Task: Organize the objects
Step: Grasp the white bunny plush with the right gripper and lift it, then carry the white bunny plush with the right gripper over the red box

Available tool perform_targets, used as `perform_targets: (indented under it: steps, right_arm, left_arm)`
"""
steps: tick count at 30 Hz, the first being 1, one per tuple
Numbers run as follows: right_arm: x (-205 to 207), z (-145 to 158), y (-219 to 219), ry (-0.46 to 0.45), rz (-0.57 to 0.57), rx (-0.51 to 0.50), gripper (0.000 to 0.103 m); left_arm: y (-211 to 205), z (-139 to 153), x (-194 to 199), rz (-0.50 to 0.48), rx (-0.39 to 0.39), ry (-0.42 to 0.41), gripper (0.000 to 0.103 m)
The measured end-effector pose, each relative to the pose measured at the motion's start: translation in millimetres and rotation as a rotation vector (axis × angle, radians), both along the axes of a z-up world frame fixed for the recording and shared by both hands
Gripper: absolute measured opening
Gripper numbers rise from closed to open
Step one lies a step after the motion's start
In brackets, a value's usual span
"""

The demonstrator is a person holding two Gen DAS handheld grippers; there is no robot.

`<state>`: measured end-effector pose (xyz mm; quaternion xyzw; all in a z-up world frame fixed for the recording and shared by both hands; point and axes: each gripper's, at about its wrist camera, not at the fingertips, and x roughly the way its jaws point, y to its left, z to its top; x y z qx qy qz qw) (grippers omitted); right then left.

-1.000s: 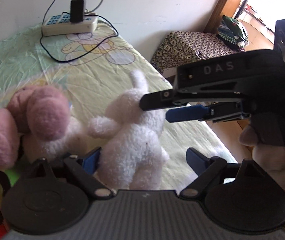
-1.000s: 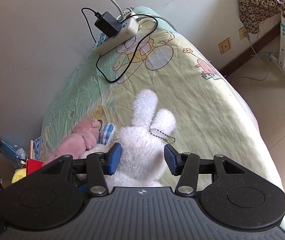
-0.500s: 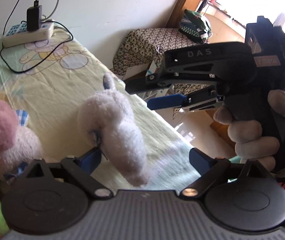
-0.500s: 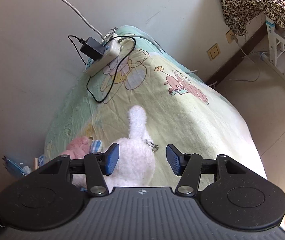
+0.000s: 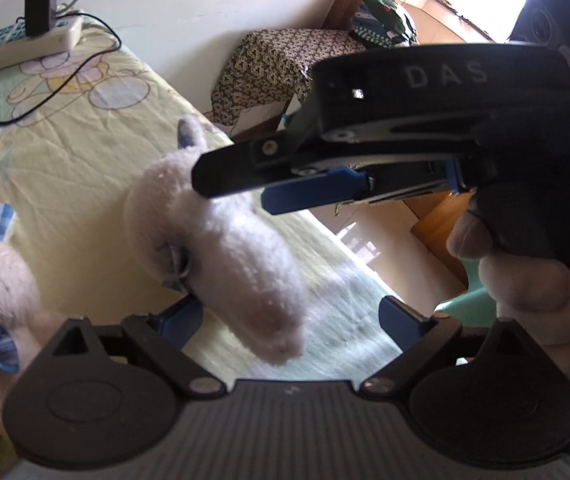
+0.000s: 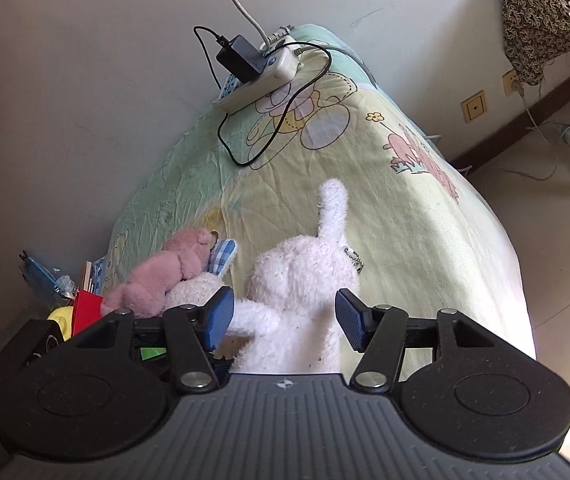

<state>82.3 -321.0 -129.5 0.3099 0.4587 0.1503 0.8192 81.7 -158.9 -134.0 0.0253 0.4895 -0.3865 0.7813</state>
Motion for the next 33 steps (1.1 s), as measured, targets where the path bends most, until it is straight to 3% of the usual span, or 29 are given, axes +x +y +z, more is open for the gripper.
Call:
perform_targets:
  steps: [3, 7, 11, 16, 21, 27, 33]
  right_arm:
    - [-0.3, -5.1, -8.7, 0.018, -0.026, -0.049, 0.06]
    - [-4.2, -4.5, -25.6, -0.018, -0.041, 0.111, 0.062]
    - [3.0, -5.6, -16.3, -0.009, -0.022, -0.004, 0.064]
    - [4.8, -24.6, -20.9, 0.049, -0.013, 0.015, 0.064]
    - [0.1, -32.6, -28.9, 0.093, -0.033, 0.096, 0.058]
    - [-14.3, -24.3, -25.1, 0.088, -0.008, 0.123, 0.051]
    - [-35.1, -19.7, -7.6, 0.088, 0.053, 0.15, 0.049]
  left_arm:
    - [-6.4, -2.1, -4.8, -0.022, 0.02, -0.016, 0.095]
    - [3.5, -3.0, 0.8, 0.018, 0.015, -0.003, 0.095]
    - [10.4, -5.5, 14.2, 0.072, -0.002, 0.036, 0.095]
    - [-3.6, -7.3, 14.6, 0.066, 0.003, 0.037, 0.094]
    - [-12.1, -14.9, 17.5, 0.061, -0.006, 0.079, 0.092]
    - [-7.0, -3.7, -0.8, 0.044, -0.013, 0.06, 0.09]
    - [20.6, 4.1, -20.2, 0.08, -0.01, 0.037, 0.079]
